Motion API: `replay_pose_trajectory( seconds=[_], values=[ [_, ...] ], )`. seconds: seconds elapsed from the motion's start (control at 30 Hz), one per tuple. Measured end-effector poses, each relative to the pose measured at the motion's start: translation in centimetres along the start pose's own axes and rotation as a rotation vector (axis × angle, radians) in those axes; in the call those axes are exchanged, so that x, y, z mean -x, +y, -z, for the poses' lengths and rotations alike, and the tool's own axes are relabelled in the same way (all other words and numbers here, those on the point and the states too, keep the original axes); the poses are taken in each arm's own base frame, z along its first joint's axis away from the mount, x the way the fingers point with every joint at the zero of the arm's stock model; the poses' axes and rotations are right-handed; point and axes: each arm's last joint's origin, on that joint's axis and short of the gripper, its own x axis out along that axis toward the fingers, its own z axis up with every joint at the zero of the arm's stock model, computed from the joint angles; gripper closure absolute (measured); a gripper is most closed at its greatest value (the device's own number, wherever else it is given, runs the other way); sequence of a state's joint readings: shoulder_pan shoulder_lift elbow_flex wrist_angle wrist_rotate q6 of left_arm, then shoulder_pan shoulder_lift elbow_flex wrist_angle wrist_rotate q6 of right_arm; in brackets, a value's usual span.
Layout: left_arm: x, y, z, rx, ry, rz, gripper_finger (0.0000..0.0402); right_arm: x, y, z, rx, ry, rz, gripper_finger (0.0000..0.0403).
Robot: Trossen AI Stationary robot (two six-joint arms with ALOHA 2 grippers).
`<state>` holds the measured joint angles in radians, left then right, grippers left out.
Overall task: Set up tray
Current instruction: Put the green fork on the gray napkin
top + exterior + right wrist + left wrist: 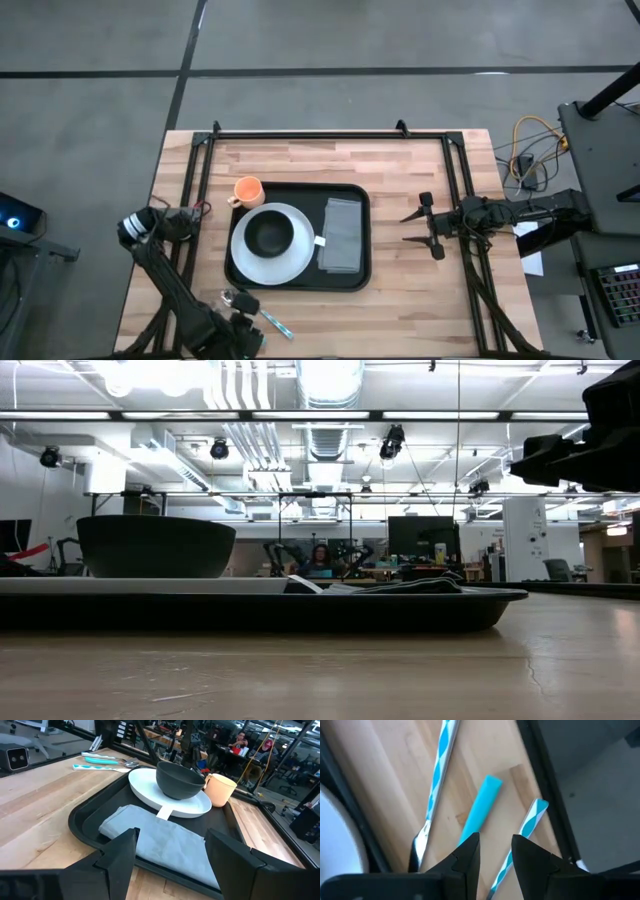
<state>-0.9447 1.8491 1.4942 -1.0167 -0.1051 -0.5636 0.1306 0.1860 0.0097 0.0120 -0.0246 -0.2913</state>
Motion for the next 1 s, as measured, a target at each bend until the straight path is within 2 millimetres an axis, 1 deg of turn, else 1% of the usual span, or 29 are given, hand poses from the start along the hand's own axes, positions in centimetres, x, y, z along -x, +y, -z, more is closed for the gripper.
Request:
replay_pose_trajectory(
  seconds=[0.1, 0.27, 0.37, 0.67, 0.77, 1.0],
  values=[
    [-0.3, 0.1, 0.3, 0.012, -0.011, 0.009, 0.0309, 0.0, 0.0, 0.0, 0.004, 0.000, 0.000, 0.0179],
    [-0.6, 0.0, 0.9, 0.092, -0.004, 0.007, 0.0309, 0.0, 0.0, 0.0, 0.036, -0.001, 0.001, 0.0179],
    [-0.7, -0.6, 1.2, 0.112, -0.019, 0.025, 0.0309, 0.0, 0.0, 0.0, 0.075, 0.000, 0.000, 0.0179],
    [-0.8, -2.6, 2.6, 0.145, -0.020, 0.049, 0.0309, 0.0, 0.0, 0.0, 0.077, 0.001, 0.001, 0.0179],
    [-1.3, -2.8, 3.3, 0.152, -0.004, 0.034, 0.0309, 0.0, 0.0, 0.0, 0.077, 0.000, 0.000, 0.0179],
    [-3.2, -2.2, 4.4, 0.158, 0.033, 0.019, 0.0309, 0.0, 0.0, 0.0, 0.077, 0.000, 0.001, 0.0179]
  ],
)
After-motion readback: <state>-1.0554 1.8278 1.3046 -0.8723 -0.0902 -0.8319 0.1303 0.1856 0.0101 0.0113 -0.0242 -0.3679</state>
